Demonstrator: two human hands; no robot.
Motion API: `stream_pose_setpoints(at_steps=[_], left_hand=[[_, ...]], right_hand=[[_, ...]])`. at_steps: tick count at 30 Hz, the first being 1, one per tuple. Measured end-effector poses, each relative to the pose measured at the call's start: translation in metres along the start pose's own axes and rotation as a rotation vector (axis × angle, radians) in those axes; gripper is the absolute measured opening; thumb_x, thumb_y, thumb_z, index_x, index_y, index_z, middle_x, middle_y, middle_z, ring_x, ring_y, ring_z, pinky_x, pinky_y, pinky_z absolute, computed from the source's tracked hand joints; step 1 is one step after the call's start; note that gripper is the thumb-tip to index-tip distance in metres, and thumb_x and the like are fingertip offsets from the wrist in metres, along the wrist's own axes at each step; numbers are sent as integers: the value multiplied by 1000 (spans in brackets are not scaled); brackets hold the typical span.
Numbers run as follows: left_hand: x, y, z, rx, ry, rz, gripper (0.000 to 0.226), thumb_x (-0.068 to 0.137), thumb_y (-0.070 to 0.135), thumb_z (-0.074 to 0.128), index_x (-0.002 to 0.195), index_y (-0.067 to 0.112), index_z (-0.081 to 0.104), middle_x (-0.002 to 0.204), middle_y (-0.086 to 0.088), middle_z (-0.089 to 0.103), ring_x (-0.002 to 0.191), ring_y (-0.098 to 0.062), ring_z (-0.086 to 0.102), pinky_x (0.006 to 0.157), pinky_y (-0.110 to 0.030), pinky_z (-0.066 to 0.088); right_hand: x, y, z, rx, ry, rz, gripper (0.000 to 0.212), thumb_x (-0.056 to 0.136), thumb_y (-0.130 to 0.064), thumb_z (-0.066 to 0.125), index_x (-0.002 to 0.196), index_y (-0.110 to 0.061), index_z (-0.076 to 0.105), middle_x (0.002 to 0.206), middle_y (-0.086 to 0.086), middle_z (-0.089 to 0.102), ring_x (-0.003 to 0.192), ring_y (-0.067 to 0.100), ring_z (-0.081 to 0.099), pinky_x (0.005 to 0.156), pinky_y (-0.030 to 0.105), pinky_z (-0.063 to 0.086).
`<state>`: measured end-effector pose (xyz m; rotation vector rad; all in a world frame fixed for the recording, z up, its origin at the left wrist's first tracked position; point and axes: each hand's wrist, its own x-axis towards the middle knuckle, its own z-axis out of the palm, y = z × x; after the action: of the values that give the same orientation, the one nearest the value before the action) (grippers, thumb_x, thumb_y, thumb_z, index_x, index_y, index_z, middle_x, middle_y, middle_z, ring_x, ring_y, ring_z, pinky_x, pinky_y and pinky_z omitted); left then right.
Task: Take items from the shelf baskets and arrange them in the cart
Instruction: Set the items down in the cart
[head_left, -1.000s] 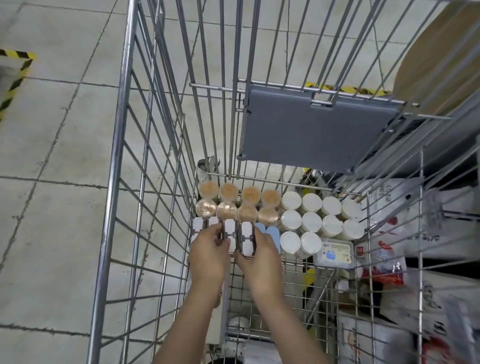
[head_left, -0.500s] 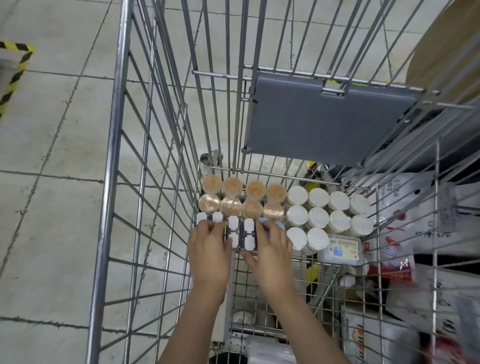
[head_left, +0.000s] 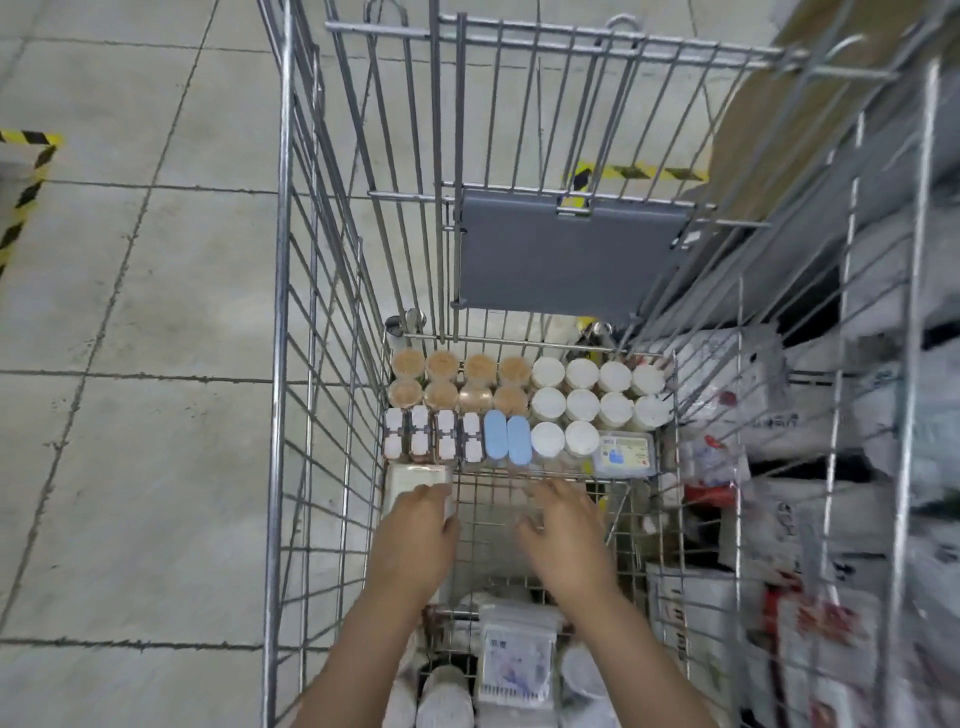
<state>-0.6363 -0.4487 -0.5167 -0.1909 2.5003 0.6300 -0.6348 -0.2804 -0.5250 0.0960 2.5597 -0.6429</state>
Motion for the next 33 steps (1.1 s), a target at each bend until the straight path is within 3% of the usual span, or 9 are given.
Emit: stream_pose_setpoints(at_steps=[7, 9, 13, 16, 20, 25, 28, 30, 33], left_hand=[[-115, 16, -25, 54, -29, 154, 42, 96, 26, 47, 138, 24, 46, 130, 0, 57, 114, -18, 54, 88, -27, 46], [-152, 21, -32, 53, 1, 173, 41, 97, 27, 47, 138, 26, 47, 131, 1, 57, 116, -17, 54, 89, -26, 45], [-233, 31, -35, -1, -13, 199, 37, 98, 29, 47, 134, 24, 49, 129, 3, 58, 112, -14, 56, 88, -28, 47], [-285, 33, -32, -43, -48, 220, 39, 98, 33, 46, 136, 27, 47, 133, 6, 55, 116, -10, 53, 91, -21, 41], [-331, 33, -38, -37, -50, 255, 38, 98, 34, 46, 136, 29, 47, 136, 11, 51, 119, -6, 50, 92, -18, 39], [-362, 40, -60, 38, 1, 385, 35, 97, 34, 49, 132, 28, 50, 127, 6, 59, 112, -10, 56, 85, -21, 42], [-380, 44, -75, 74, 18, 493, 38, 97, 36, 48, 134, 31, 48, 129, 7, 57, 116, -10, 53, 84, -21, 39], [-390, 39, -83, 90, 25, 583, 40, 97, 37, 48, 136, 30, 47, 131, 9, 55, 117, -10, 52, 85, -21, 38], [-407, 24, -88, 78, -23, 698, 39, 96, 36, 50, 135, 29, 50, 133, 11, 54, 116, -9, 52, 87, -22, 40]], right_hand=[[-121, 18, -34, 174, -71, 121, 32, 95, -23, 56, 126, -17, 59, 122, 3, 62, 113, 23, 56, 93, 31, 44], [-158, 22, -40, 226, -79, 128, 26, 95, -22, 55, 120, -18, 61, 122, 1, 61, 116, 22, 55, 90, 27, 44], [-239, 27, -52, 294, -92, 156, 36, 97, -27, 53, 131, -15, 55, 132, 1, 57, 117, 18, 55, 92, 24, 42], [-289, 24, -51, 311, -96, 169, 33, 97, -28, 53, 129, -17, 56, 128, -1, 60, 114, 16, 57, 91, 24, 43], [-346, 17, -55, 325, -100, 145, 33, 97, -30, 53, 128, -17, 56, 126, -3, 59, 112, 10, 56, 83, 13, 38], [-415, 17, -71, 435, 57, 223, 26, 95, -24, 56, 120, -20, 61, 101, -13, 63, 89, -2, 58, 72, 10, 40], [-459, 12, -73, 458, 211, 261, 19, 93, -18, 56, 109, -26, 63, 102, -12, 64, 98, 6, 59, 77, 12, 41], [-489, 1, -67, 506, 357, 273, 22, 92, -13, 58, 101, -33, 57, 93, -23, 59, 96, 3, 55, 73, 0, 35], [-534, -22, -42, 572, 519, 345, 26, 93, -17, 58, 118, -24, 56, 101, -22, 54, 101, 1, 52, 73, -5, 31]])
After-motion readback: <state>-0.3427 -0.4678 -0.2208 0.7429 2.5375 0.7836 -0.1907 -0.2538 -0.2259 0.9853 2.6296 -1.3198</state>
